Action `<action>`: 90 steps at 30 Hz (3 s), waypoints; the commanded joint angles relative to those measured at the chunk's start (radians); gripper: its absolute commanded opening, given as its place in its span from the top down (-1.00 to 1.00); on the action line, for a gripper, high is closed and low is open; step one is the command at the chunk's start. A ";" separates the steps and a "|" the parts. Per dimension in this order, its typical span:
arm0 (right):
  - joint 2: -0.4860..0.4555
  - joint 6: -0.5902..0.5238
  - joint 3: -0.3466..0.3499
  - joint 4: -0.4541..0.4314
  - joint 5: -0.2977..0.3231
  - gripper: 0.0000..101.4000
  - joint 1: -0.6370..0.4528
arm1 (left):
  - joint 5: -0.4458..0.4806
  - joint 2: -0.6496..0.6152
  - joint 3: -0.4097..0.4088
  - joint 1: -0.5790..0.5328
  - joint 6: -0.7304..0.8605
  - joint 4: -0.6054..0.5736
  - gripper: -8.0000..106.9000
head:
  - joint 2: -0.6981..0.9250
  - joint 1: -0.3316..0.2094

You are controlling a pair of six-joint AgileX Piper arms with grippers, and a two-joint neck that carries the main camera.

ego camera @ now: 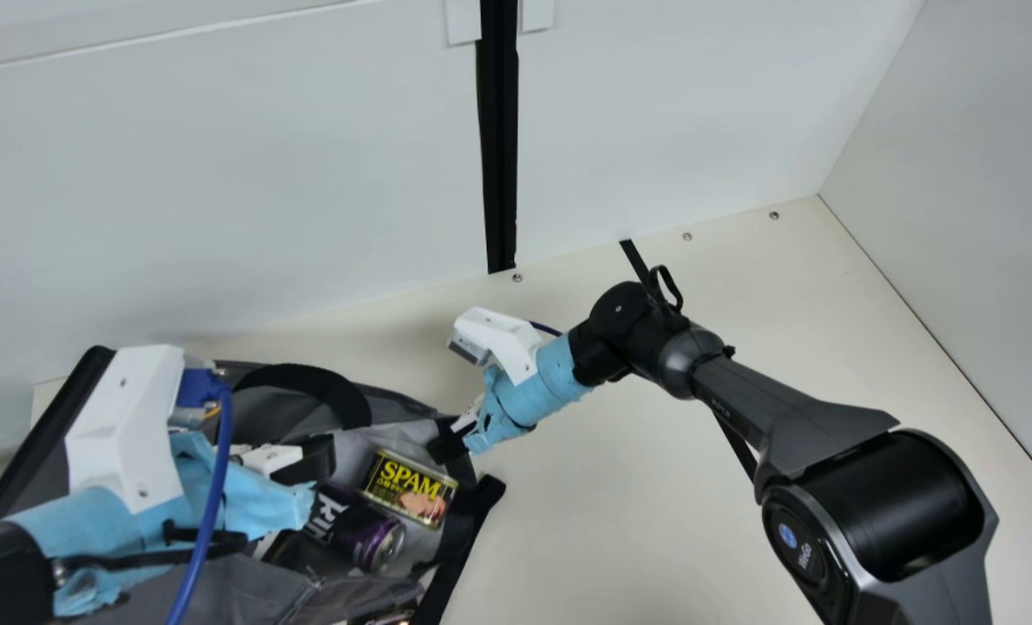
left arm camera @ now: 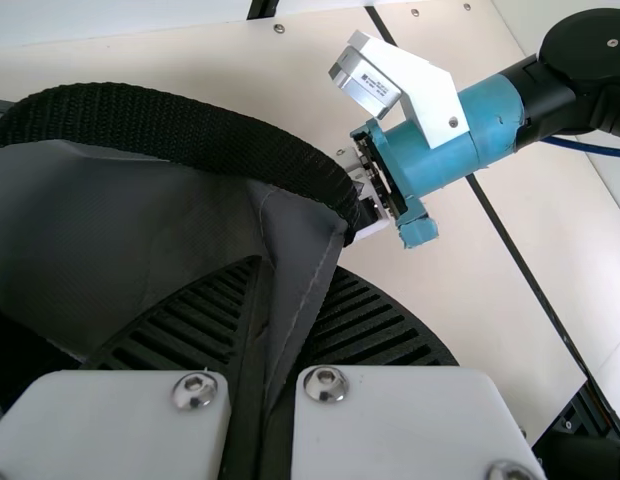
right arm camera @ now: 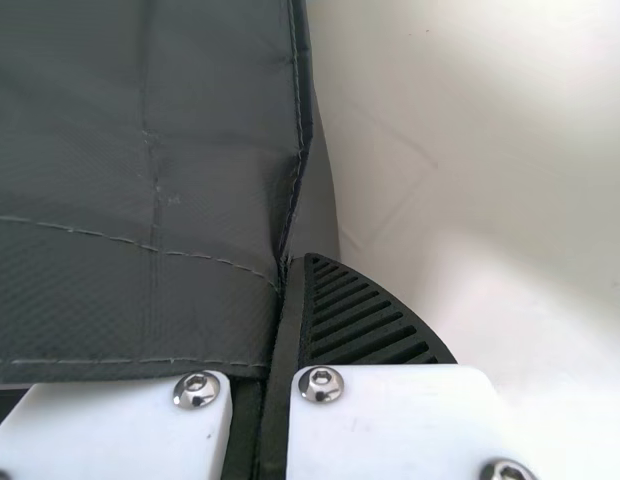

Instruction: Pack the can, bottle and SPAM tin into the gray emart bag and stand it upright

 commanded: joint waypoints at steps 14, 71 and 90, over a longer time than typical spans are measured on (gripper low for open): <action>-0.052 0.054 0.021 0.114 0.136 1.00 -0.046 | 0.000 0.000 0.000 0.000 0.000 0.000 1.00 | -0.002 -0.023; -0.494 0.299 0.220 0.509 0.137 1.00 -0.129 | 0.087 0.065 -0.351 0.093 0.193 -0.110 1.00 | -0.002 -0.023; -0.653 0.518 0.282 0.726 0.137 1.00 -0.078 | 0.235 0.066 -0.530 0.187 0.265 -0.183 1.00 | -0.002 -0.023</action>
